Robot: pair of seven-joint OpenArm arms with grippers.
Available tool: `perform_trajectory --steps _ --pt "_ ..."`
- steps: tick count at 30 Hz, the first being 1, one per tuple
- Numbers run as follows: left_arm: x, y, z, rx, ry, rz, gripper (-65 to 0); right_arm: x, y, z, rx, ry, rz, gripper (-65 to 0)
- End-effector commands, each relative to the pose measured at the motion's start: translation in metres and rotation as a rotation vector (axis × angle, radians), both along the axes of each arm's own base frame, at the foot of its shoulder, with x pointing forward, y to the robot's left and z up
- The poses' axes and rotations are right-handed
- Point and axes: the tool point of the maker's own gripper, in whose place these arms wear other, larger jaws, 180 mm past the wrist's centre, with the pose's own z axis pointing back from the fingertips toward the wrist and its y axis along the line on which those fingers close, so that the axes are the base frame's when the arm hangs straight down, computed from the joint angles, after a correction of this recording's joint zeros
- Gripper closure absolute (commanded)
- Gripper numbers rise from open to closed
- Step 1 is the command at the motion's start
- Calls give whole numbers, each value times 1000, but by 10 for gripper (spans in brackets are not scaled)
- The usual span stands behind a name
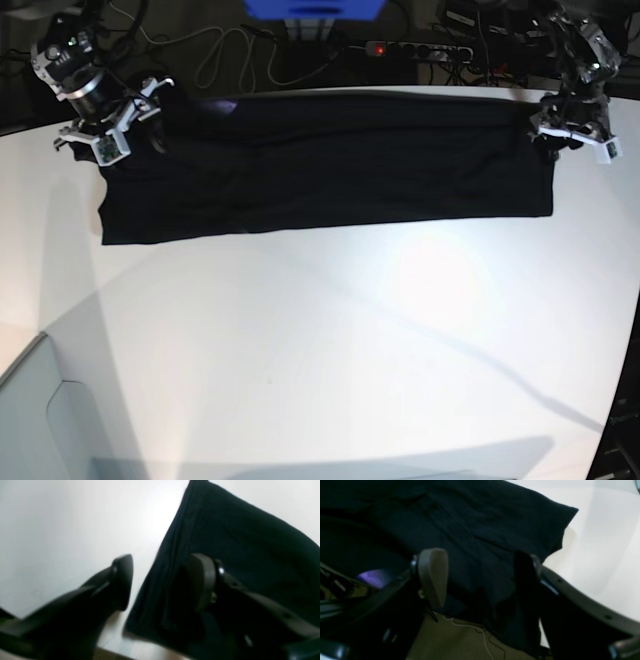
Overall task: Fold the T-shirt properly
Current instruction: 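Hold both strip ends and adjust the left gripper's grip on its corner, then carry the strip end with the left gripper toward the right gripper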
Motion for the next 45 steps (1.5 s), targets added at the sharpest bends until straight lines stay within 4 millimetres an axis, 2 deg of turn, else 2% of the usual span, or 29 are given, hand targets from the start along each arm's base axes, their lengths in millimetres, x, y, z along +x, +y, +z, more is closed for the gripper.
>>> perform_trajectory --steps 1,9,14,17,22,26,31,34,42,45 --pt "5 6 8 19 -29 -3 -382 3 4 9 10 -33 30 -401" --pt "1 7 -8 -20 -2 20 -386 4 3 9 8 -34 30 -401" --pt "8 -6 -14 -29 20 -41 -376 4 3 9 8 -36 30 -401" --pt "9 -9 -15 -30 21 -51 -280 4 3 9 8 -36 30 -401" --pt "9 -9 -15 -30 19 -47 0 4 3 9 7 -36 31 -401" --pt "10 -8 -12 -24 14 -48 0 4 3 9 7 -36 31 -401" --pt "16 -12 10 21 -23 -84 0 9 3 8 14 -43 25 -401" --pt "19 -22 28 55 -56 -120 0 9 -1 -2 14 -7 10 -402" --pt "23 -62 79 112 -174 -184 0 10 -10 -32 50 68 -30 -402" --pt "28 -90 92 107 -206 -254 0 12 -12 -40 67 81 -43 -402"
